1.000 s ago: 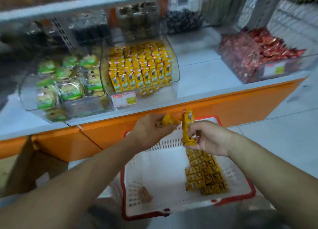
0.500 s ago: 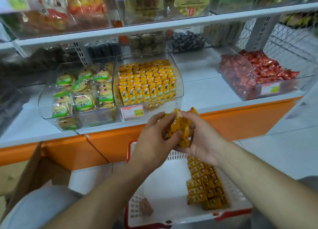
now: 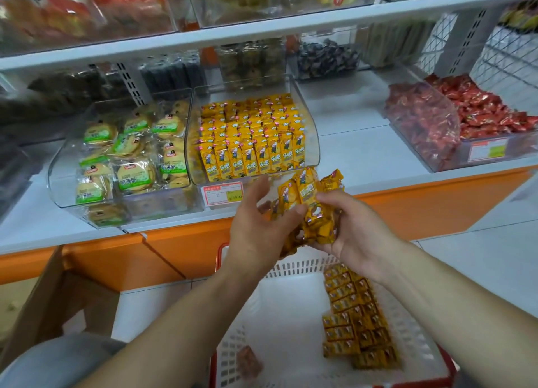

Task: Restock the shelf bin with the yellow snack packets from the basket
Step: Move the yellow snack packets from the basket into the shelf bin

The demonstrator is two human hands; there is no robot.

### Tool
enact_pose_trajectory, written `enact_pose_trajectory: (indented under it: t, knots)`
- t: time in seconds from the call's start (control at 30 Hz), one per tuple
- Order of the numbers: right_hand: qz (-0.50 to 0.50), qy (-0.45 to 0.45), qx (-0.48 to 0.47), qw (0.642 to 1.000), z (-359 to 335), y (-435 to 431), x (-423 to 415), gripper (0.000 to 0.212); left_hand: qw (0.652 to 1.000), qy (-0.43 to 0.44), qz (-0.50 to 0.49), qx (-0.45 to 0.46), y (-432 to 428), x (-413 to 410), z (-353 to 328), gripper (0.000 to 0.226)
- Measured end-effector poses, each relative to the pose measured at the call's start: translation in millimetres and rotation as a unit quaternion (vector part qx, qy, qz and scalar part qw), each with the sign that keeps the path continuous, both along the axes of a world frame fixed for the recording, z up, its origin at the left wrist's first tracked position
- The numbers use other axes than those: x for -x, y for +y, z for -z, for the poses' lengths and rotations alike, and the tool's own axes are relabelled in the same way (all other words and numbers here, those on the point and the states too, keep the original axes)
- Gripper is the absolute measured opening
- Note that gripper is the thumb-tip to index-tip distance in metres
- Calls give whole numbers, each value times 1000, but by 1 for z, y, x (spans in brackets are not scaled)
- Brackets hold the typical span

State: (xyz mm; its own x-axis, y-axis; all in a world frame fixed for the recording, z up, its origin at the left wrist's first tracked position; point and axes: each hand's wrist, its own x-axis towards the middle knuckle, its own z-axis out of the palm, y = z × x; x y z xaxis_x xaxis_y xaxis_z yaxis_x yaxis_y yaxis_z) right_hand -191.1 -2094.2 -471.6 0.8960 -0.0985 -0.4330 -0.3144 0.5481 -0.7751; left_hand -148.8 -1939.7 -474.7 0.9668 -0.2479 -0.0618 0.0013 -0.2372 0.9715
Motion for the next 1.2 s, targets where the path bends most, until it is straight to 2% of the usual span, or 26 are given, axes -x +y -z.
enact_pose_trajectory:
  t: [0.07,0.1,0.13,0.23,0.43,0.53,0.7,0.83,1.03,1.2]
  knots:
    - [0,-7,-8,1000,-1,-1,-1,18,997,69,-5,27,2,-3,-2,86]
    - [-5,-13,-11,1000,-2,-1,-1,23,992,111,-6,63,3,-5,-2,96]
    - [-12,-20,-15,1000,-2,0,-1,30,982,152,-6,112,4,-8,0,96]
    - [-31,-50,-35,998,-4,2,0,48,965,180,-2,192,6,-7,1,75]
    - [-32,-79,-6,996,-5,6,3,54,939,218,-1,265,9,2,-2,62]
    - [-34,-73,-6,997,-6,10,3,56,934,232,16,272,10,3,-5,55]
    - [-25,-75,47,996,-9,11,2,50,937,246,14,250,14,0,-9,43]
    - [-25,-82,103,991,-8,12,1,34,929,259,-6,265,17,-1,-9,54]
    - [-46,-86,147,984,-7,9,2,30,927,256,-10,275,18,-7,-14,79]
    - [-42,-74,186,979,-6,5,2,21,937,234,14,258,17,-9,-16,64]
